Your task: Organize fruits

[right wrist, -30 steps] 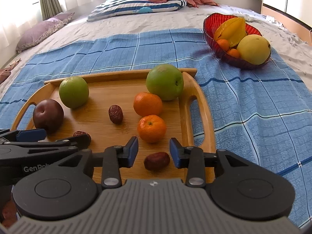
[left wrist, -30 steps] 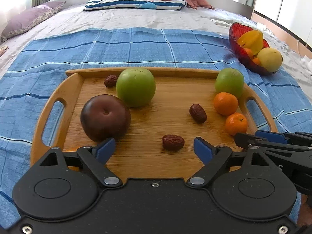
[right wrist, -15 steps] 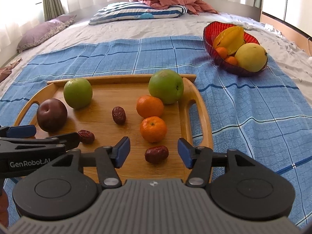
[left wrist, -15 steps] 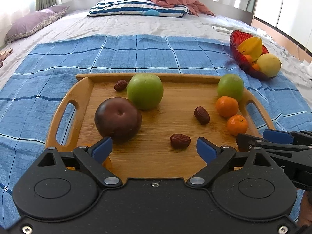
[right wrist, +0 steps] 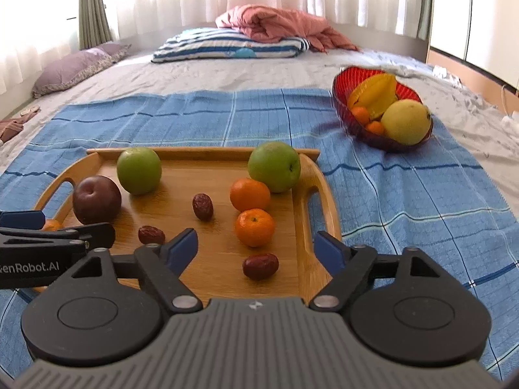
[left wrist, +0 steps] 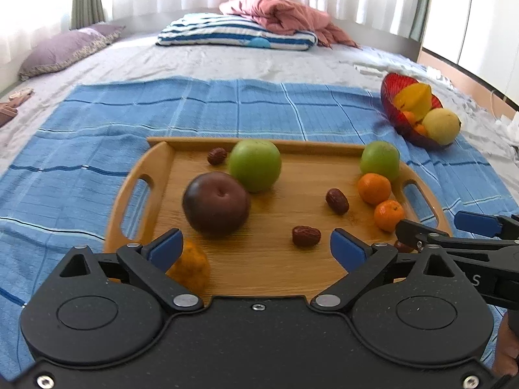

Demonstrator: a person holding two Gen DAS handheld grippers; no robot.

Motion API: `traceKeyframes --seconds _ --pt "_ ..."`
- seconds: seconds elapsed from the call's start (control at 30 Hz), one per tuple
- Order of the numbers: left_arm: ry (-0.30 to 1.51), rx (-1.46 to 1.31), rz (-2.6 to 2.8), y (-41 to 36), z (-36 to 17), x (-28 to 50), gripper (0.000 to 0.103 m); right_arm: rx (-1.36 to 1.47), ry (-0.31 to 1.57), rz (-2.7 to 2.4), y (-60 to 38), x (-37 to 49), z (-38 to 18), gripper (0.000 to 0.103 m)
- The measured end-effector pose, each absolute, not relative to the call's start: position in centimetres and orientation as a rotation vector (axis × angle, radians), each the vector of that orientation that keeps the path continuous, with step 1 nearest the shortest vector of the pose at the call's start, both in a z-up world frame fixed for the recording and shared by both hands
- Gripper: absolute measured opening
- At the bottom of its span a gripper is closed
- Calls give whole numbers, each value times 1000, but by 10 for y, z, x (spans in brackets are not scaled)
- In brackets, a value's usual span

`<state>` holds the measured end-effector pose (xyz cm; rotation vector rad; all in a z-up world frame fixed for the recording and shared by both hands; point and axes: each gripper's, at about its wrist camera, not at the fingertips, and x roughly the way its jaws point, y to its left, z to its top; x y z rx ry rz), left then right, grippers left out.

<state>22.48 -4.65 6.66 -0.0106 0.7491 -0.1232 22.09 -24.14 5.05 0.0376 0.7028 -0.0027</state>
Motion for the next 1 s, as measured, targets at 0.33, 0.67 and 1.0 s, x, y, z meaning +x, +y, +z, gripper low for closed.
traceKeyframes --seconds 0.33,0.67,1.0 --pt "685 -17 -78 -27 74 204 103 20 622 -2 -232 203 59 102" --pt "645 -32 -64 -14 76 184 103 -29 538 -1 -224 183 65 103" --pt "630 -49 -71 -5 76 162 103 -44 487 -12 -221 163 66 103"
